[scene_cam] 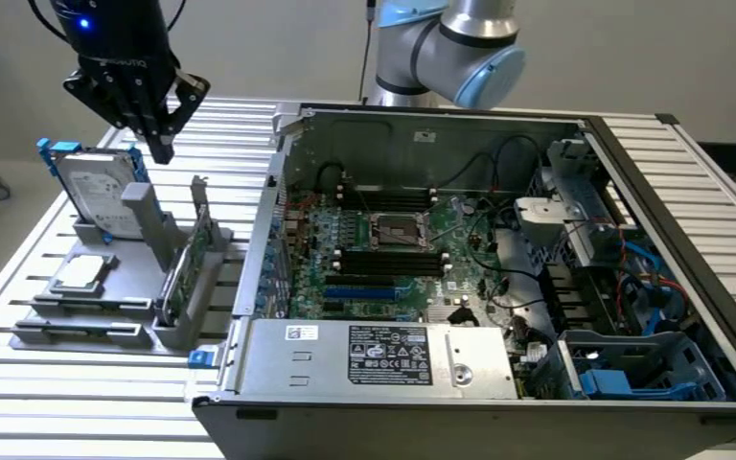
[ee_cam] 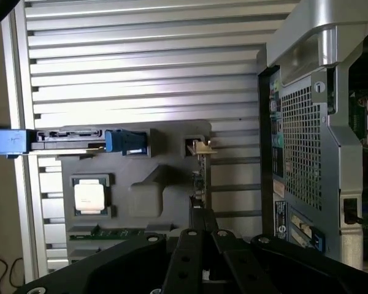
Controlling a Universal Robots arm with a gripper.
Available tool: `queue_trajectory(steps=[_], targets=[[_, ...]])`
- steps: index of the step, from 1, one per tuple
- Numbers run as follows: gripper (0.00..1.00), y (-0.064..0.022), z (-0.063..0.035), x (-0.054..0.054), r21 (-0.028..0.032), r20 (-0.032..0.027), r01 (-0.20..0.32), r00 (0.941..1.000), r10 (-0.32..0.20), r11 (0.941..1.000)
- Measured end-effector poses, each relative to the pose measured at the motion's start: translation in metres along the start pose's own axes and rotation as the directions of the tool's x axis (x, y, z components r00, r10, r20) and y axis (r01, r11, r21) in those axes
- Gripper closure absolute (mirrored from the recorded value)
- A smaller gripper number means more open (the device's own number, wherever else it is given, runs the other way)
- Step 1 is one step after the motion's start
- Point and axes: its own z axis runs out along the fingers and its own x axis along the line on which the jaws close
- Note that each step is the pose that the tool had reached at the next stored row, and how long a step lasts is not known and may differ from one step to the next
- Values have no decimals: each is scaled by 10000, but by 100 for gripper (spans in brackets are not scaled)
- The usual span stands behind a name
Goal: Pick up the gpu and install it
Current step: 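Reach for the gpu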
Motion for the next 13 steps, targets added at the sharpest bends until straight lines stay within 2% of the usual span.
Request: queue_trajectory(steps=[5, 7, 13], targets=[[89, -22, -1, -1, 120, 1, 198, 9998, -198, 9997], [89, -26, -1, -2, 192, 5, 276, 9996, -276, 9994], [89, -27, 0, -1, 198, 14, 280, 9996, -281, 9994]])
